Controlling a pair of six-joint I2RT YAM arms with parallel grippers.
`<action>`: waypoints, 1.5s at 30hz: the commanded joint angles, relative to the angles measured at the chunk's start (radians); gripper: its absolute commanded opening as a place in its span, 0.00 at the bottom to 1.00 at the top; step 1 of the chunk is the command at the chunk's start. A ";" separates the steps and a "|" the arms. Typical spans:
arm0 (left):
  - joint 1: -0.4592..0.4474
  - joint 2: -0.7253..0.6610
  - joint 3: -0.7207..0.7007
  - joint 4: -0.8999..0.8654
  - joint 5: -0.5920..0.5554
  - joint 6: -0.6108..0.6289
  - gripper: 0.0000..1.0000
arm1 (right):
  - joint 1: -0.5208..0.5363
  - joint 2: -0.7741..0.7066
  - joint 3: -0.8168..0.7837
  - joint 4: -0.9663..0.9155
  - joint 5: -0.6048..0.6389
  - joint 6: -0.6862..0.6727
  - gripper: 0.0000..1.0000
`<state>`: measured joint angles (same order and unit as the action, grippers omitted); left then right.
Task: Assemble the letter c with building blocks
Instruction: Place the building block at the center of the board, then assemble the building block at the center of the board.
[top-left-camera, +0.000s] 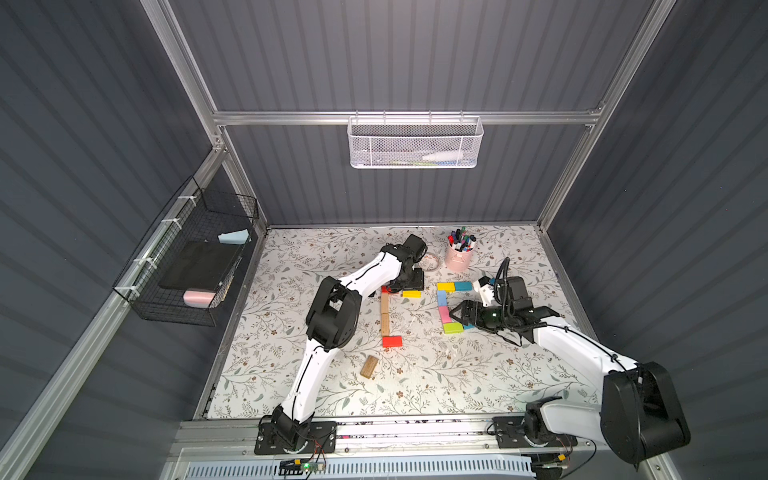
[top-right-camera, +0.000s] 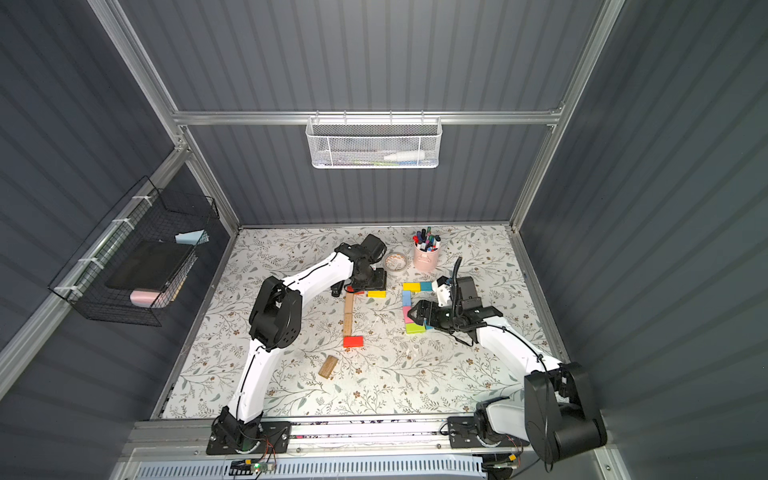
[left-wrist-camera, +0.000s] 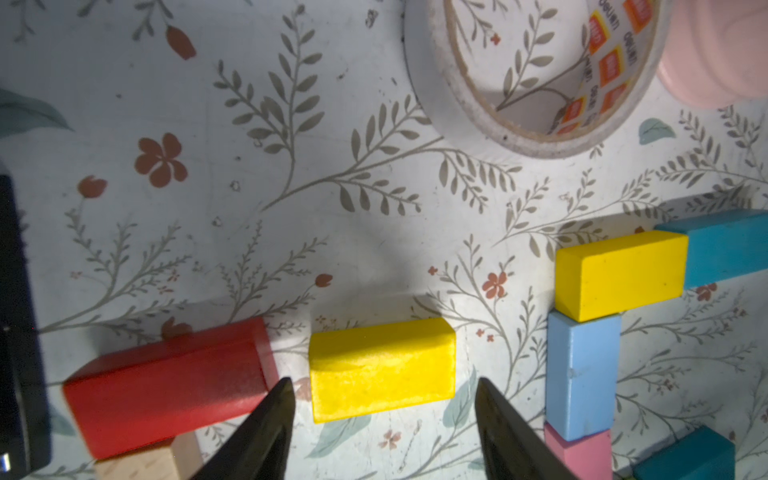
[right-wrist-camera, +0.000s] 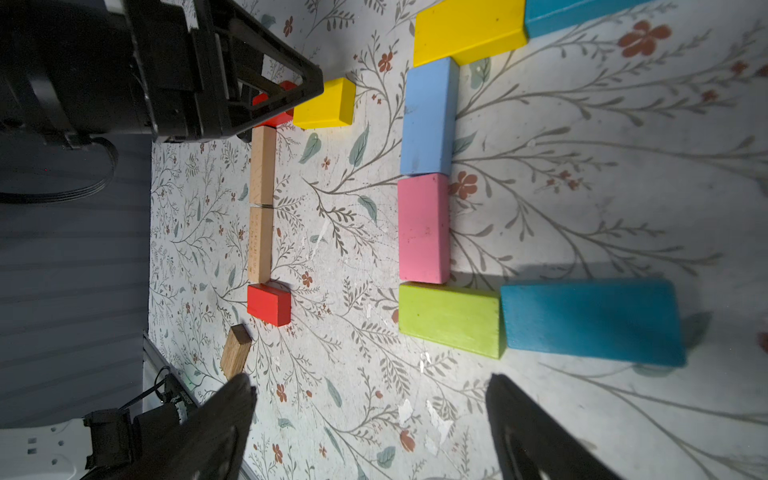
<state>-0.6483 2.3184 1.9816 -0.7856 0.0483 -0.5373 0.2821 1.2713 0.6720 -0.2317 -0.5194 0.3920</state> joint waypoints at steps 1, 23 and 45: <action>-0.008 -0.010 0.023 -0.022 -0.018 0.010 0.67 | -0.004 0.004 -0.007 0.008 -0.010 -0.016 0.87; 0.138 -0.706 -0.660 0.202 0.180 0.016 0.66 | 0.052 0.229 0.213 0.065 -0.022 0.132 0.44; 0.363 -0.986 -1.006 0.260 0.371 0.139 0.66 | 0.178 0.657 0.565 0.071 0.161 0.252 0.00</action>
<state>-0.3130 1.3846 0.9997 -0.5465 0.3508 -0.4431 0.4496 1.9041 1.2026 -0.1532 -0.3862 0.6228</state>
